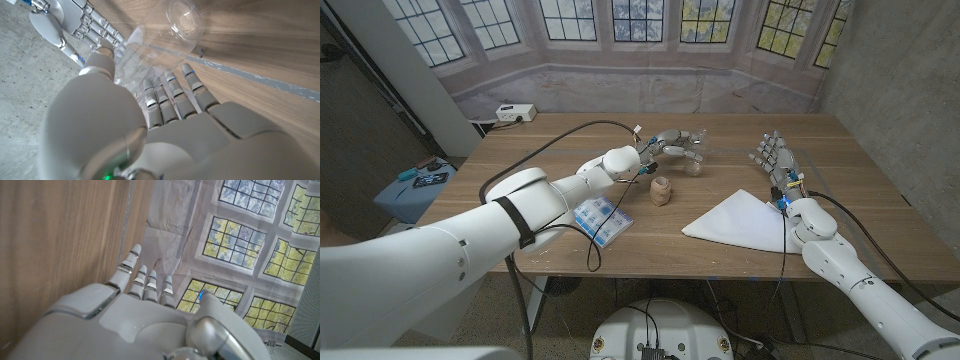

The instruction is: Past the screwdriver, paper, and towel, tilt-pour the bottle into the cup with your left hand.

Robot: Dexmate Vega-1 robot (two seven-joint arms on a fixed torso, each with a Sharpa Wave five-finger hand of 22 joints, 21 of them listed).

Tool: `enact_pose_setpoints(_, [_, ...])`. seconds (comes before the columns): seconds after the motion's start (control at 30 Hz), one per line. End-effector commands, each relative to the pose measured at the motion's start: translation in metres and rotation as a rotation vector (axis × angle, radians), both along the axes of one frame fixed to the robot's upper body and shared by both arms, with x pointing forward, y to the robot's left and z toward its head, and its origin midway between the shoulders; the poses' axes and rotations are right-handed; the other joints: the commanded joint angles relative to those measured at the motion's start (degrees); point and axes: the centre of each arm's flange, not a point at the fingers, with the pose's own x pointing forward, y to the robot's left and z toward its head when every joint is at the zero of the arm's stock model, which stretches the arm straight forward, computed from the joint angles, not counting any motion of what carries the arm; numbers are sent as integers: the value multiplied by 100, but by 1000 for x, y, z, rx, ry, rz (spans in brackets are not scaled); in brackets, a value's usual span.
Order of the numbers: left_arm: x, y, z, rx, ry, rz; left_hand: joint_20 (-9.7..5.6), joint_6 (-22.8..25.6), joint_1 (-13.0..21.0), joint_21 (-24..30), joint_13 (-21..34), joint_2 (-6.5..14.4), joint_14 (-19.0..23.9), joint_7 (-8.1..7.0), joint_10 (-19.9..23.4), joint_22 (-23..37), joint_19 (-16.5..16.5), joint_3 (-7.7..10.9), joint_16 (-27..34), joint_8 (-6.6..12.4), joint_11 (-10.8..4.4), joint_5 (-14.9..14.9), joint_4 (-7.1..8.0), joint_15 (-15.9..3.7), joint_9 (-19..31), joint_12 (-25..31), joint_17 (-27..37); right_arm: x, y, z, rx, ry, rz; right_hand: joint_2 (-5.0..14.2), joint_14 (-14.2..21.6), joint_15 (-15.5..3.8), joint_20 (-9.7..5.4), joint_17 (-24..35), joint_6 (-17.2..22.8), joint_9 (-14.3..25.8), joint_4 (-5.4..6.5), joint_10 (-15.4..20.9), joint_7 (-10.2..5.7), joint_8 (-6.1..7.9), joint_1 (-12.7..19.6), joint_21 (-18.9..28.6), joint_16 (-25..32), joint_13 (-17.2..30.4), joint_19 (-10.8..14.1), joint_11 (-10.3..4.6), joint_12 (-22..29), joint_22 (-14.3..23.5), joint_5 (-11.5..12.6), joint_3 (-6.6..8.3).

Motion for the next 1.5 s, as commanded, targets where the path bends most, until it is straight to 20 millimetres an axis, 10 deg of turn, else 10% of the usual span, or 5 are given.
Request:
enact_pose_setpoints(0.03, [-4, 3, 2, -6, -29, -22, -26, 121, 46, 19, 38, 120, 50, -35, 36, 28, 57, -45, 62, 45, 3, 24, 7, 5, 21, 16, 22, 0, -2, -1, -3, 4, 5, 49, 63, 2, 3, -4, 43, 6, -18, 35, 19, 15, -7, -15, 28, 10, 41, 20, 24, 10, -16, 46])
enact_pose_setpoints(1.5, [-17, 37, 34, 88, -169, -67, -10, 200, 74, 7, 144, 275, 51, 37, 91, 32, -6, -89, 33, 82, 20, 64, 44, 42, 43, -31, 46, 22, 8, 23, -61, 6, 55, 43, 66, 6, 7, -5, 43, 5, -35, 32, 21, 8, -22, -18, 28, 11, 53, 16, 19, 11, -27, 88])
